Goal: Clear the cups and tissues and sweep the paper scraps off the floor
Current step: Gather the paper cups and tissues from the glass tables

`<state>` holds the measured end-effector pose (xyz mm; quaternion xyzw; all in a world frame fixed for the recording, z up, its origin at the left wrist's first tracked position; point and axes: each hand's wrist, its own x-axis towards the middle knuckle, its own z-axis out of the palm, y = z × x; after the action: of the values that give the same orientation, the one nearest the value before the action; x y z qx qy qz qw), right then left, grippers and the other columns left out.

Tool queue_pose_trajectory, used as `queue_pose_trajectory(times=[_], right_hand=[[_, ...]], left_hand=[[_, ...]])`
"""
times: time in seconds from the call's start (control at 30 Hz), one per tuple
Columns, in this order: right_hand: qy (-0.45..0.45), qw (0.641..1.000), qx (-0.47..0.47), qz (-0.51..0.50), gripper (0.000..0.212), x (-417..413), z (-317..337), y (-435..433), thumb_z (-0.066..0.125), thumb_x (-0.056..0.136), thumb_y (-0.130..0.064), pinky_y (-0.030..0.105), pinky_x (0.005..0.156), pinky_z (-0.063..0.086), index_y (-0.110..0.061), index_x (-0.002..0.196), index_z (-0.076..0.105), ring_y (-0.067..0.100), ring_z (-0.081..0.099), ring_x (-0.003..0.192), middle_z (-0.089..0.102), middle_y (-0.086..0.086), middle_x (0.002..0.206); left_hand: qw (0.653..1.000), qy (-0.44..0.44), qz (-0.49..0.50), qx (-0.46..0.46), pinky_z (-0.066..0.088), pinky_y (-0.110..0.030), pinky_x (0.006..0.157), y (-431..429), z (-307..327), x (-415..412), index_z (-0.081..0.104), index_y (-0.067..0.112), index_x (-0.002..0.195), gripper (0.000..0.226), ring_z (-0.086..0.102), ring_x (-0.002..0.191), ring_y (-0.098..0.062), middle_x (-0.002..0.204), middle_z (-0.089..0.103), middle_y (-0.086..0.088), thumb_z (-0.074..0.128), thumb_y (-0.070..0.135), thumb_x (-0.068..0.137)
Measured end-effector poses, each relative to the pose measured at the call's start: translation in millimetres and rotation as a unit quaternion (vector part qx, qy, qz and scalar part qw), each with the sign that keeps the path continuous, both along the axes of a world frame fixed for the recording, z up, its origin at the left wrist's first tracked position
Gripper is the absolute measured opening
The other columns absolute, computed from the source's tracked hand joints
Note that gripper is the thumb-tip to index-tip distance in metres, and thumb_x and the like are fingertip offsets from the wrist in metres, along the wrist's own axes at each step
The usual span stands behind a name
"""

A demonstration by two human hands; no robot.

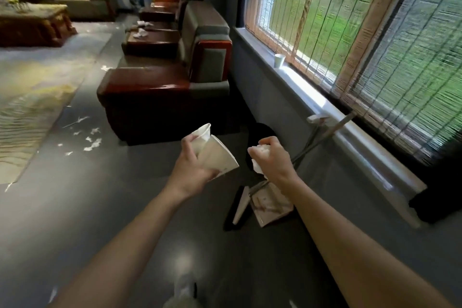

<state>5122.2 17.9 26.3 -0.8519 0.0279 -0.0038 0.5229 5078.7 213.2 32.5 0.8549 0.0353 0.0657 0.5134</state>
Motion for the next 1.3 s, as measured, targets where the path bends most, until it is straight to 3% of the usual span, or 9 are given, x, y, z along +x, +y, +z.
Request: queue_pose_trajectory(times=[0.17, 0.4, 0.47, 0.63, 0.83, 0.97, 1.07, 1.2, 1.3], right_hand=[[0.009, 0.998, 0.019, -0.06, 0.04, 127.1, -10.3, 32.9, 0.062, 0.088, -0.039, 0.017, 0.046, 0.041, -0.016, 0.119, 0.05, 0.007, 0.058, 0.073, 0.052, -0.011, 0.085], [0.037, 0.987, 0.013, -0.155, 0.034, 265.3, -15.7, 22.7, 0.063, 0.087, -0.04, 0.008, 0.039, 0.037, -0.02, 0.111, 0.05, 0.006, 0.058, 0.071, 0.055, -0.008, 0.086], [0.039, 0.984, 0.011, -0.175, 0.032, 307.7, -18.7, 16.2, 0.064, 0.087, -0.04, 0.006, 0.038, 0.037, -0.021, 0.109, 0.049, 0.005, 0.057, 0.071, 0.054, -0.008, 0.086], [0.029, 0.975, 0.012, -0.219, 0.036, 424.7, -45.3, -6.4, 0.064, 0.085, -0.043, 0.009, 0.042, 0.04, -0.021, 0.11, 0.051, 0.005, 0.057, 0.07, 0.056, -0.009, 0.089], [0.068, 0.963, 0.001, -0.261, 0.036, 544.7, -87.0, -46.5, 0.063, 0.087, -0.042, 0.005, 0.043, 0.038, -0.017, 0.111, 0.054, 0.004, 0.057, 0.075, 0.059, 0.002, 0.102], [0.109, 0.949, -0.021, -0.296, 0.04, 588.5, -114.9, -72.7, 0.063, 0.085, -0.042, 0.02, 0.063, 0.042, -0.015, 0.114, 0.056, 0.018, 0.057, 0.092, 0.057, 0.005, 0.109], [0.15, 0.932, -0.025, -0.329, 0.038, 610.4, -149.2, -90.7, 0.064, 0.084, -0.042, 0.016, 0.059, 0.038, -0.016, 0.112, 0.057, 0.013, 0.052, 0.085, 0.05, 0.005, 0.109], [0.203, 0.906, -0.018, -0.371, 0.035, 638.0, -212.7, -113.2, 0.067, 0.081, -0.041, 0.02, 0.063, 0.039, -0.019, 0.107, 0.059, 0.011, 0.05, 0.079, 0.05, 0.002, 0.102], [0.245, 0.883, 0.012, -0.401, 0.026, 660.9, -275.3, -124.4, 0.067, 0.082, -0.041, 0.029, 0.063, 0.049, -0.018, 0.09, 0.059, 0.013, 0.055, 0.069, 0.056, -0.009, 0.074]], left_hand=[[0.997, -0.008, -0.067, 0.027, 0.038, -0.008, 0.061, 34.1, 1.7, 143.8, 0.023, 0.017, 0.133, 0.085, 0.05, 0.093, -0.015, 0.113, 0.044, 0.0, 0.079, 0.008, 0.07], [0.988, 0.027, -0.155, 0.002, 0.043, -0.004, 0.057, 26.7, 3.0, 318.0, 0.023, 0.023, 0.133, 0.086, 0.048, 0.085, 0.0, 0.103, 0.042, 0.01, 0.08, 0.009, 0.069], [0.984, 0.025, -0.176, 0.005, 0.047, -0.008, 0.065, 18.5, 0.6, 366.6, 0.022, 0.023, 0.133, 0.087, 0.05, 0.088, -0.003, 0.107, 0.043, 0.008, 0.08, 0.009, 0.069], [0.976, 0.034, -0.214, 0.025, 0.051, -0.04, 0.087, -7.5, -23.2, 496.9, 0.023, 0.023, 0.132, 0.086, 0.054, 0.103, -0.021, 0.119, 0.047, -0.004, 0.08, 0.01, 0.069], [0.962, 0.075, -0.262, 0.022, 0.053, -0.044, 0.085, -56.5, -56.6, 642.2, 0.024, 0.023, 0.132, 0.087, 0.053, 0.102, -0.019, 0.117, 0.046, -0.001, 0.081, 0.009, 0.068], [0.945, 0.114, -0.303, 0.036, 0.052, -0.047, 0.084, -94.5, -89.2, 708.5, 0.024, 0.019, 0.133, 0.087, 0.055, 0.106, -0.026, 0.123, 0.047, -0.009, 0.08, 0.006, 0.067], [0.929, 0.147, -0.337, 0.043, 0.053, -0.046, 0.084, -121.0, -127.2, 748.3, 0.025, 0.019, 0.134, 0.087, 0.054, 0.107, -0.027, 0.124, 0.045, -0.012, 0.079, 0.003, 0.067], [0.897, 0.173, -0.4, 0.069, 0.05, -0.036, 0.086, -152.3, -197.3, 795.7, 0.025, 0.019, 0.134, 0.086, 0.052, 0.109, -0.027, 0.124, 0.046, -0.01, 0.076, 0.001, 0.067], [0.869, 0.189, -0.451, 0.075, 0.046, -0.031, 0.091, -174.3, -260.9, 823.7, 0.025, 0.021, 0.136, 0.087, 0.049, 0.116, -0.021, 0.13, 0.044, 0.002, 0.074, 0.002, 0.067]])
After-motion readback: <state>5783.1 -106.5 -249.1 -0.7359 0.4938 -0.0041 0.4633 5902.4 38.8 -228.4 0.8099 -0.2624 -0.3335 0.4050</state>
